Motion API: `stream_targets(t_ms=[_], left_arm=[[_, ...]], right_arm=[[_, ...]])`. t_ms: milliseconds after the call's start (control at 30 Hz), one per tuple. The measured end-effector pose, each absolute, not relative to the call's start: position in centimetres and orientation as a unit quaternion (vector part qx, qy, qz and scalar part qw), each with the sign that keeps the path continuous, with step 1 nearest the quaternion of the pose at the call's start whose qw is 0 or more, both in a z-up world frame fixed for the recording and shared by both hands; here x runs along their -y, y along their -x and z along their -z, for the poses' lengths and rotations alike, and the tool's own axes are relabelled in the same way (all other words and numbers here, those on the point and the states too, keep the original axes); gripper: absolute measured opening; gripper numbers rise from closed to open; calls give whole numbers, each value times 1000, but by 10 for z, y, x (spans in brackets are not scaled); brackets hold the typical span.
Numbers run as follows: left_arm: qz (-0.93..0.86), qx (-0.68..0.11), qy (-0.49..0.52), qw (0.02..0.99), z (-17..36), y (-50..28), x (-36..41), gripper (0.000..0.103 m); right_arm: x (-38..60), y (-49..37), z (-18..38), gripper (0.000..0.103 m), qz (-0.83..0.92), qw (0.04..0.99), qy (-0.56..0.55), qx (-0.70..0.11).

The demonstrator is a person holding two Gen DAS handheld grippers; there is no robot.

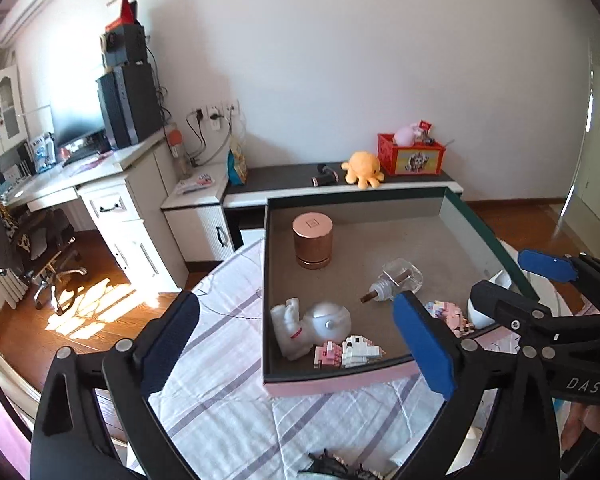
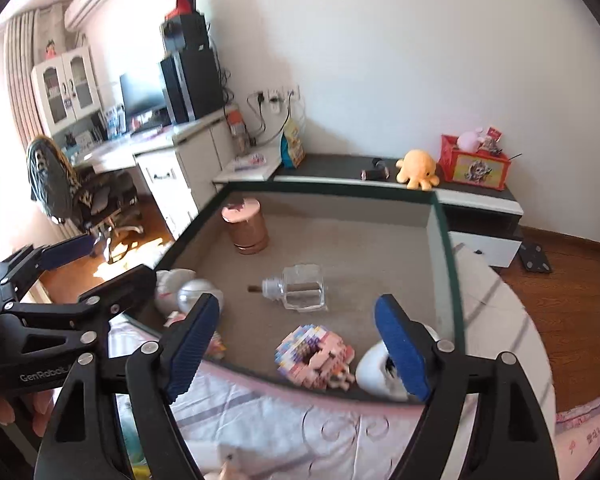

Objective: Organize rigid objects
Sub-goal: 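Withdraw both tools from the box back toward the items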

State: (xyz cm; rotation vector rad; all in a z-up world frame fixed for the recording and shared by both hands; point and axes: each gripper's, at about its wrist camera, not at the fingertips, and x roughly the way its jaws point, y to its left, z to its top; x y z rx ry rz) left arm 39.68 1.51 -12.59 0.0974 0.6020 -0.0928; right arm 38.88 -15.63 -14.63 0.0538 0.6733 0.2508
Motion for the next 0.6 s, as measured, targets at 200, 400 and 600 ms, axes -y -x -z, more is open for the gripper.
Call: stream_targets(t_ms=[200, 400, 600], left_arm=[[37, -212, -30, 976, 89, -298, -26, 103], [5, -167, -35, 985, 75, -214, -28, 103], [-7, -144, -24, 989, 69, -158, -30, 103]], right_arm=[[150, -293, 105, 103, -116, 963, -15, -242], [142, -209, 82, 103, -99, 977, -11, -188], [141, -150, 73, 103, -74, 986, -12, -152]])
